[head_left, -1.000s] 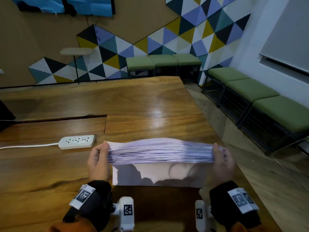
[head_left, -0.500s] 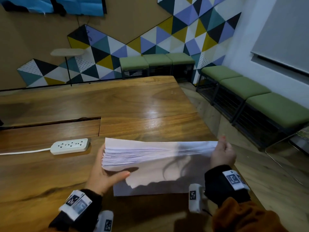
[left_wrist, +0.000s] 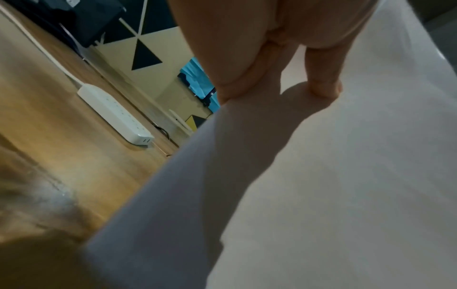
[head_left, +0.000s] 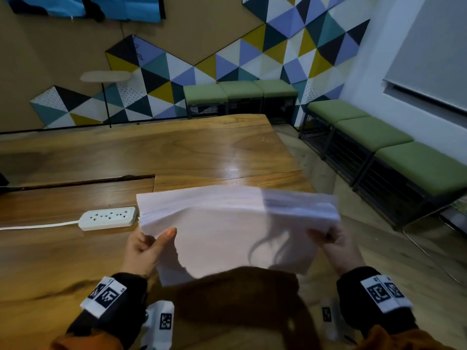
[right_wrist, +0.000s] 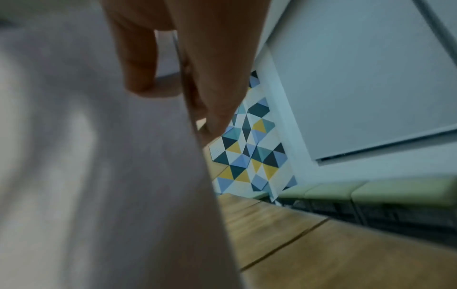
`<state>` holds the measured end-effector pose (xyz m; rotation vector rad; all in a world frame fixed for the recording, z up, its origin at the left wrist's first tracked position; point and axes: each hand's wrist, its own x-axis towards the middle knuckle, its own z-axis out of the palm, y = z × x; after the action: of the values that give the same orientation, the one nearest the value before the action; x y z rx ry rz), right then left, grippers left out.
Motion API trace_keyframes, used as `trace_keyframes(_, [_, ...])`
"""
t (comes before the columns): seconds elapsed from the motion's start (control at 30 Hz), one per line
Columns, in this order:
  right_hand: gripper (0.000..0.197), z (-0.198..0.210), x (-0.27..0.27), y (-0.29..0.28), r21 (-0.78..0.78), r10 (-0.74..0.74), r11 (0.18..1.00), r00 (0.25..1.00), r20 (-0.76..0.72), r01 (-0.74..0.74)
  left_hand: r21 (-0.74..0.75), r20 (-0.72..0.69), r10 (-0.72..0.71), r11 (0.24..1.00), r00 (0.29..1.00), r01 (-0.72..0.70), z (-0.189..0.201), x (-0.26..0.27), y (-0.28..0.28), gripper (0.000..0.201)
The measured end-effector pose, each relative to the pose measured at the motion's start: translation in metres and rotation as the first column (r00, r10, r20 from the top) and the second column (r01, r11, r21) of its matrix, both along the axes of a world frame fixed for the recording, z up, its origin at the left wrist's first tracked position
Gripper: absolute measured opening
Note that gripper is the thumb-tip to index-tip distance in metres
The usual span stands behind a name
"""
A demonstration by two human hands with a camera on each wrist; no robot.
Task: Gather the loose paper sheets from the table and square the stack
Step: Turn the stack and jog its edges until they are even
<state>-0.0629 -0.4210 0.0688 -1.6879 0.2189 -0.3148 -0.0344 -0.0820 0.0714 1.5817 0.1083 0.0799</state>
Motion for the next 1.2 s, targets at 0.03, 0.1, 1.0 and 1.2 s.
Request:
trace_keyframes(0.03, [0.033, 0.0, -0.001, 0.003, -0.011, -0.025, 1.0, 1.0, 0.008, 0.025, 0.02, 0.008, 0.011, 1.0, 1.0, -0.011, -0.001, -0.001, -0.001, 0.014])
trace_keyframes(0.1, [0.034, -0.005, -0.005, 0.009, 0.015, -0.066, 0.998, 0.998, -0.01, 0.066, 0.045, -0.01, 0.004, 0.999, 1.0, -0.004, -0.014, -0.004, 0.001, 0.021])
trace_keyframes(1.0, [0.069, -0.001, -0.033, 0.035, -0.488, -0.103, 0.858, 0.986, 0.134, 0.157, 0.68, 0.394, -0.077, 0.695, 0.916, -0.235, -0.014, -0.02, 0.005, 0.068])
trace_keyframes(1.2, [0.067, 0.002, -0.03, 0.031, -0.509, -0.037, 0.851, 0.982, 0.186, 0.128, 0.62, 0.331, 0.075, 0.734, 0.941, -0.277, -0.01, -0.02, 0.003, 0.059])
